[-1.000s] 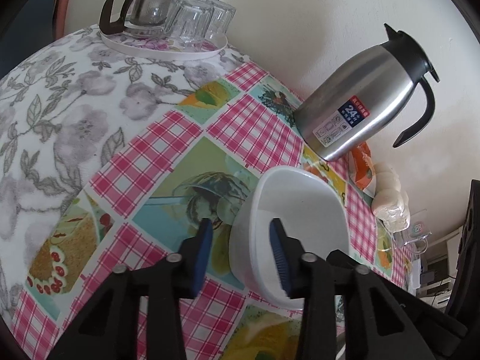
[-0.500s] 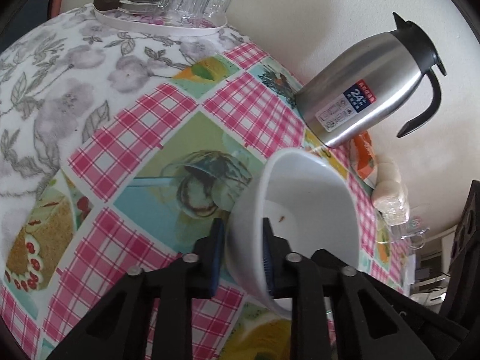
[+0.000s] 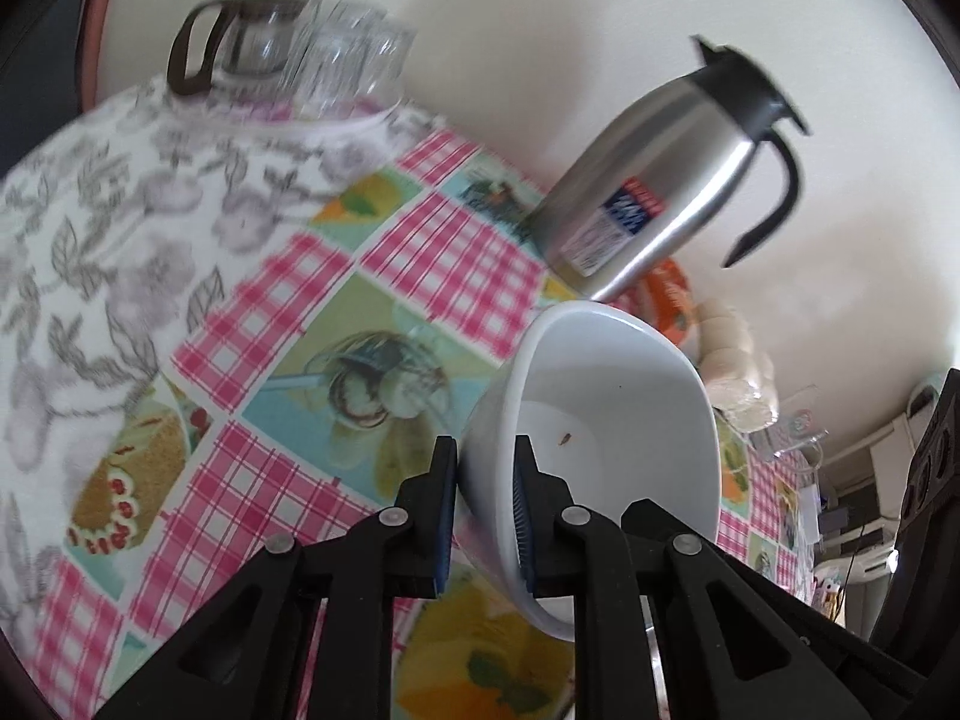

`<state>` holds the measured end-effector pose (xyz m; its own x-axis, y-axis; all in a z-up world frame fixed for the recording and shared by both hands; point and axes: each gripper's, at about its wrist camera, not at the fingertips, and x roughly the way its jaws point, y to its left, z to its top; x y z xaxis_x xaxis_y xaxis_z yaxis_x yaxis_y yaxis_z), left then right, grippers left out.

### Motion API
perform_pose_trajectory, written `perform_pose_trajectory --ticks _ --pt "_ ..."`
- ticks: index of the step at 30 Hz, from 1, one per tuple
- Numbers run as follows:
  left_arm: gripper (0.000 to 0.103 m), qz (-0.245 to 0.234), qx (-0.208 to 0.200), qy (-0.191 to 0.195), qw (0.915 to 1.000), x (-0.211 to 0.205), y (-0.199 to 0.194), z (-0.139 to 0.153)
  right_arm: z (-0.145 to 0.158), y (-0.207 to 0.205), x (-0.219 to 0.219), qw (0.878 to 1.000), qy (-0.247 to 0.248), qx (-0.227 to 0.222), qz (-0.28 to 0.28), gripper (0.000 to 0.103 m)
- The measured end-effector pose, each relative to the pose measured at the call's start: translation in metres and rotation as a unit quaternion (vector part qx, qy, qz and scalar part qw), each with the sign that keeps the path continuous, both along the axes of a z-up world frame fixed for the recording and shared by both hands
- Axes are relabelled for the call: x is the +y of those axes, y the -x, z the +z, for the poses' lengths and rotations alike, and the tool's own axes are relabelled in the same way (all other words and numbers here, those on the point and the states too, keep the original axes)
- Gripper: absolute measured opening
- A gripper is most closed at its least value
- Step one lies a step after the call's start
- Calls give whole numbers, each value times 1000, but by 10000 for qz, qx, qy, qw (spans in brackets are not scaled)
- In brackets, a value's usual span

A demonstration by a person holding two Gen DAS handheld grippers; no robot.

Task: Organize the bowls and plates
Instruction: 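Lift the white square bowl with both grippers toward the stack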

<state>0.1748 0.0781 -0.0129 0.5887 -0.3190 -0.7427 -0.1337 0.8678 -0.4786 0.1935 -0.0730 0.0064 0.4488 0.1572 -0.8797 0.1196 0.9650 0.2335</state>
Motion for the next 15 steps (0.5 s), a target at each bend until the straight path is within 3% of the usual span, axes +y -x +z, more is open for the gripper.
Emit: perform_pose_trajectory --ticks 15 --pt "18 -422 -817 67 9957 -35 60 90 79 83 -42 9931 -348 -1093 -234 12"
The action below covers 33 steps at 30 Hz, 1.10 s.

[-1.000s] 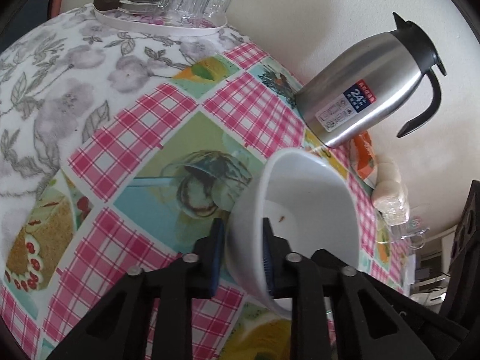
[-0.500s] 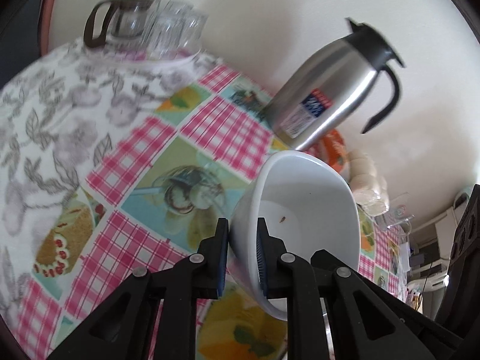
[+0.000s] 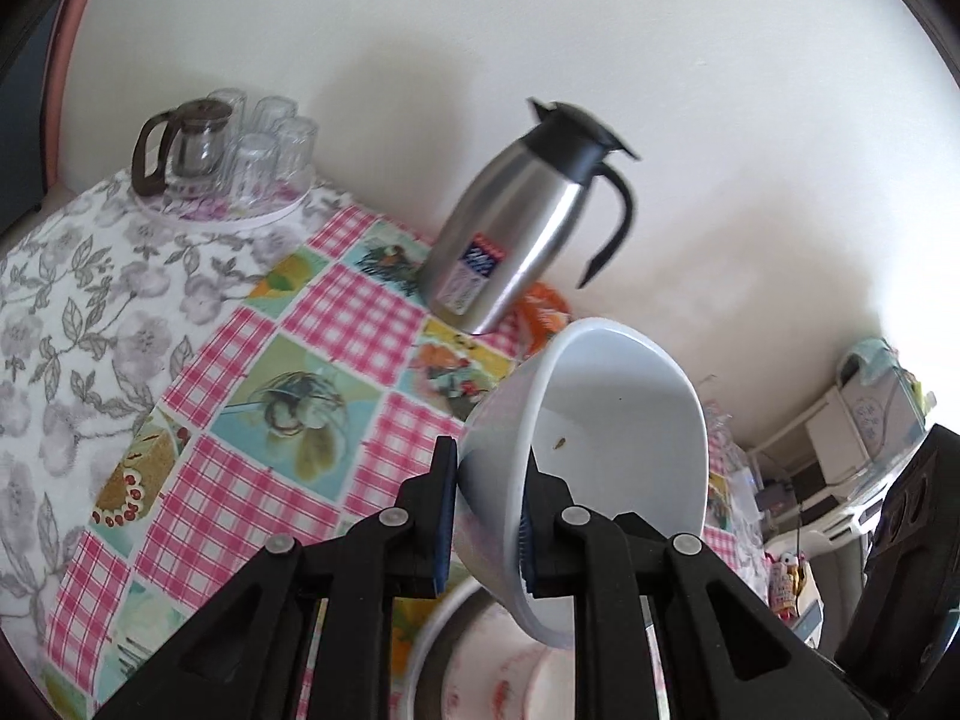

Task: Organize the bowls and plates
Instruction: 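Lift the white square bowl with both grippers toward the stack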

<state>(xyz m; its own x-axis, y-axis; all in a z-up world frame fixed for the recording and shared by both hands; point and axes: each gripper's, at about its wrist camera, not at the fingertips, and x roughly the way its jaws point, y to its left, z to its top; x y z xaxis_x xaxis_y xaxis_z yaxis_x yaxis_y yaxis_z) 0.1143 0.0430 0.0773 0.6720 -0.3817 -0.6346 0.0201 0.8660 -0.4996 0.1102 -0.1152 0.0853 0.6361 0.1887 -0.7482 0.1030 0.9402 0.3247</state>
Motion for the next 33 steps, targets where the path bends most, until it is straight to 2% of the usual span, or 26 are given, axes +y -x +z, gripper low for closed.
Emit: perform_pose_trajectory --ticks 8,15,26,33 --pt "18 -258 -328 -96 9991 -28 31 30 21 42 -33 9988 -239 -394 -166 12" --pt "18 -480 -479 -303 9972 -58 54 42 27 76 -58 9969 -312 -641 -339 12" --pt "18 -729 -569 -624 9938 -102 73 47 29 111 -95 9951 -352 -730 -562 12" --pt "18 -784 -581 -914 9910 -126 78 46 24 119 -115 9943 -501 -663 -665 13"
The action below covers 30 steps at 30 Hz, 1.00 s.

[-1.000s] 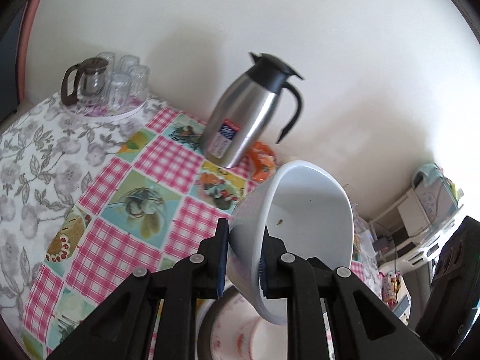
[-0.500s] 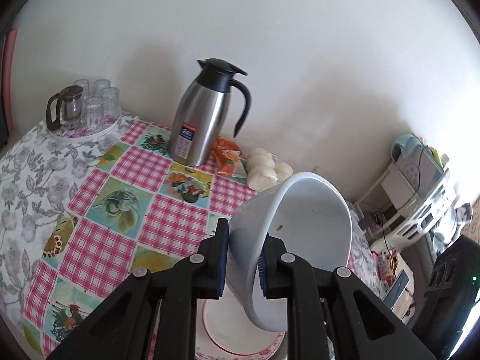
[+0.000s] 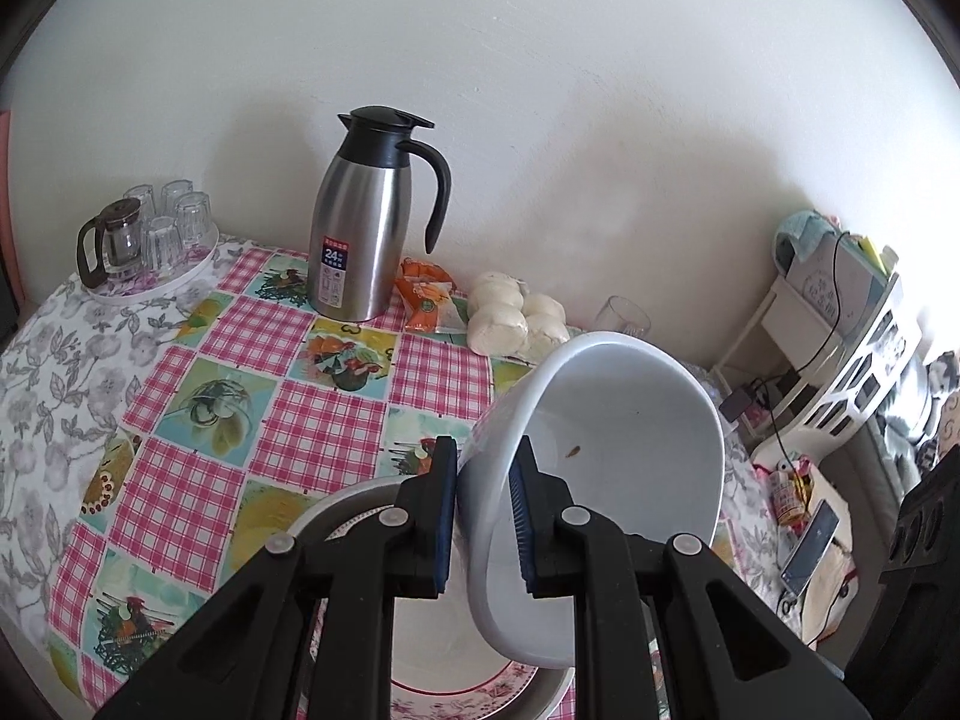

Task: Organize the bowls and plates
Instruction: 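Lift the white square bowl with both grippers toward the stack, then lower the white square bowl into the strawberry bowl with both grippers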

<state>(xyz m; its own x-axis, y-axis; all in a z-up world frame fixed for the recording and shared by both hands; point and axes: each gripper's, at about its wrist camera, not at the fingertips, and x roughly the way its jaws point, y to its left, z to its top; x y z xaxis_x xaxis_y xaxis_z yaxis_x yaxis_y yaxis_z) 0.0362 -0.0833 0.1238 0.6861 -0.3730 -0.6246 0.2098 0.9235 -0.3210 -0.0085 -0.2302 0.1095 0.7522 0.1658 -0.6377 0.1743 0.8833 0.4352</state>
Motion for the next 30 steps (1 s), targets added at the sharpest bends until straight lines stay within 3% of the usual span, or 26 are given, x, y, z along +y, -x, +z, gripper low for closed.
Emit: perform_pose_trajectory --ticks 15,30 --pt "18 -79 219 -700 9973 -30 -2 -21 -29 -1 -18 9991 -76 427 -13 13" --pt "18 128 575 -791 9951 -27 -5 -38 -49 -7 -18 9964 -181 795 240 13"
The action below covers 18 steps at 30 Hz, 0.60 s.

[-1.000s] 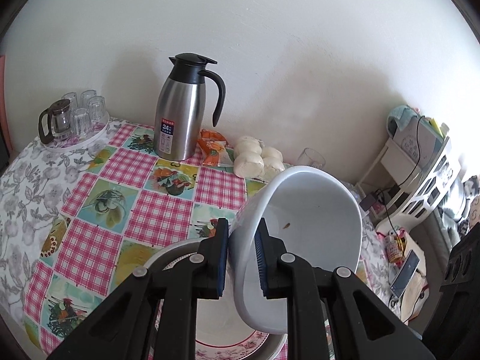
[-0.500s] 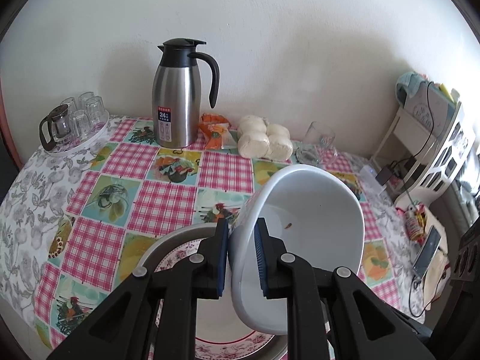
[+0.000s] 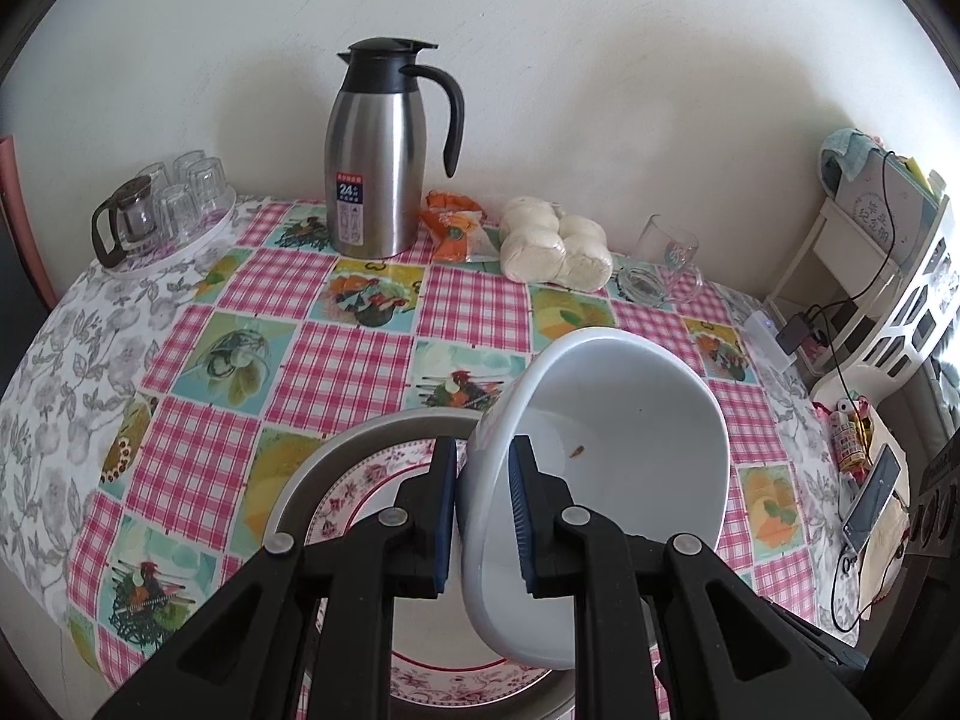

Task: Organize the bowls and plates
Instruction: 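Lower the white square bowl into the strawberry bowl with both grippers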

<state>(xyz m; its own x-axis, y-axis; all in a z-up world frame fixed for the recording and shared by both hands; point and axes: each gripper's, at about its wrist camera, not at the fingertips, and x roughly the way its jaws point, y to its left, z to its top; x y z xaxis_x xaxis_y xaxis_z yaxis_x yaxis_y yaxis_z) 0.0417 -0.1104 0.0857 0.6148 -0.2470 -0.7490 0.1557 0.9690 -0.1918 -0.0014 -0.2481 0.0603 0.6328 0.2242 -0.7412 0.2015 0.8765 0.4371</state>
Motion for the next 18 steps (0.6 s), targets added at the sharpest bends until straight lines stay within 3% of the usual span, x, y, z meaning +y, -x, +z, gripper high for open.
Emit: perform_pose_trajectory --ticks 18 --pt "18 234 585 147 9979 25 -7 -33 -17 -10 21 9988 211 343 282 13"
